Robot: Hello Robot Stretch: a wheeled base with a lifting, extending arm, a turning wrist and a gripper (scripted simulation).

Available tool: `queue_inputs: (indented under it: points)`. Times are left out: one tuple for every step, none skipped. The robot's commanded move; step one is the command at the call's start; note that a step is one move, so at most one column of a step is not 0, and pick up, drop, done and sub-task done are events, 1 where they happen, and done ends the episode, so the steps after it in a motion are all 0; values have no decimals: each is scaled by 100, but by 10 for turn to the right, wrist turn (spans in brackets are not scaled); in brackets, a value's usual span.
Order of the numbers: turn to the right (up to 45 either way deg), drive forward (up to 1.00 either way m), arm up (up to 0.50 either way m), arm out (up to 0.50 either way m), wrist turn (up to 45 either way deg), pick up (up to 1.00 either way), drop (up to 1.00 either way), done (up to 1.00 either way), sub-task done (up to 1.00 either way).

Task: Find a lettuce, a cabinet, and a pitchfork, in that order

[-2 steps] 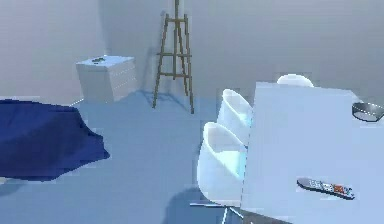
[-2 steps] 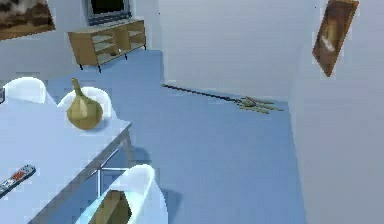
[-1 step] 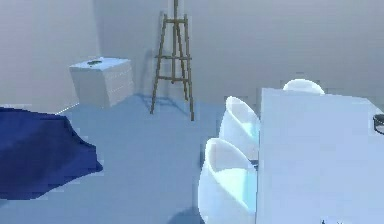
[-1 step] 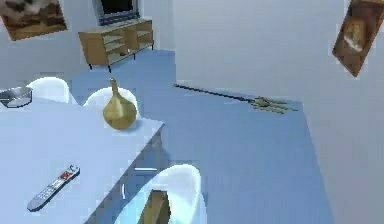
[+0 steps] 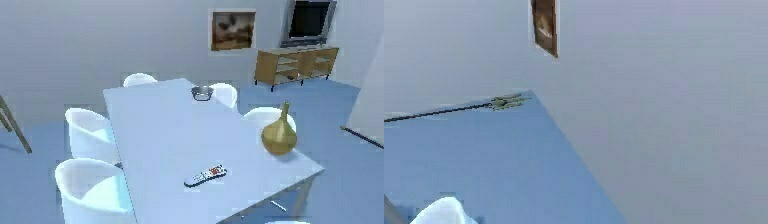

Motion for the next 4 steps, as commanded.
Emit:
queue_inputs:
  points:
    - [450,0,0,0,0,0,0,0,0]
    - [450,0,0,0,0,0,0,0,0]
    - [0,45,0,0,0,0,0,0,0]
    - [30,0,0,0,0,0,0,0,0]
